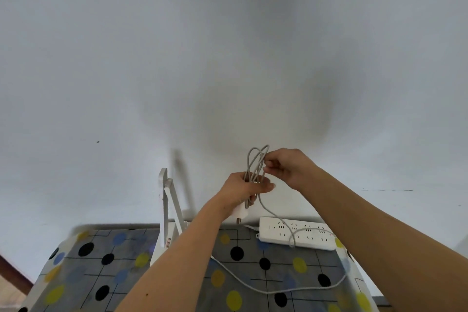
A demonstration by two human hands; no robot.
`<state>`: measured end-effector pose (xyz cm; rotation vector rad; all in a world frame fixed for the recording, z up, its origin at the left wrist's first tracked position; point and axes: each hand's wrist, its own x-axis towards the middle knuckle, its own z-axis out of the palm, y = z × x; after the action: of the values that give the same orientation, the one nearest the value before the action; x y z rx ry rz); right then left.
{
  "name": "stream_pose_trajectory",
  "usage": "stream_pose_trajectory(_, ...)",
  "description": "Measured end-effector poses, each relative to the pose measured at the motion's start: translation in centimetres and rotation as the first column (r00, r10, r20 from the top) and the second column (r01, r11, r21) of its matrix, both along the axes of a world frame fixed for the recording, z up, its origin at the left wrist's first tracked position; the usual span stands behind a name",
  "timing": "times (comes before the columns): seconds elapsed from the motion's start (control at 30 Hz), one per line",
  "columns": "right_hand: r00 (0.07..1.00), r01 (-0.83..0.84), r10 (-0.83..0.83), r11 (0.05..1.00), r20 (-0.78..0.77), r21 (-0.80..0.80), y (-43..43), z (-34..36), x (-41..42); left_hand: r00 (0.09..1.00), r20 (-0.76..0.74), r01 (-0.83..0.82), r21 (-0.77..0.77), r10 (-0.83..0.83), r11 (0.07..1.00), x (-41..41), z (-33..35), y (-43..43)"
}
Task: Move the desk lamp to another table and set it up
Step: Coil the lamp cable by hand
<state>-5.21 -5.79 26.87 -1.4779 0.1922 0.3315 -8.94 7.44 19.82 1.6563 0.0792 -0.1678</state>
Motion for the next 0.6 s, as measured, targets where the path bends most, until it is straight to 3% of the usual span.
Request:
stream_pose_trajectory(0.37,0.993,0.019,0.006,0.978,-0.122,0.206,1.0,0.3,0.7,0.999,-0.045,-0.01,0.002,0.01,1.0,0.8,-0.4,0.6)
stream_pose_trajectory(0.6,0.995,-0.037,0.05,0.987,-0.084,0.154,0.1,-0.1,1.4,0.999,-0.02,-0.033,-0.015,0.033,0.999,1.3,-0.7,0.7)
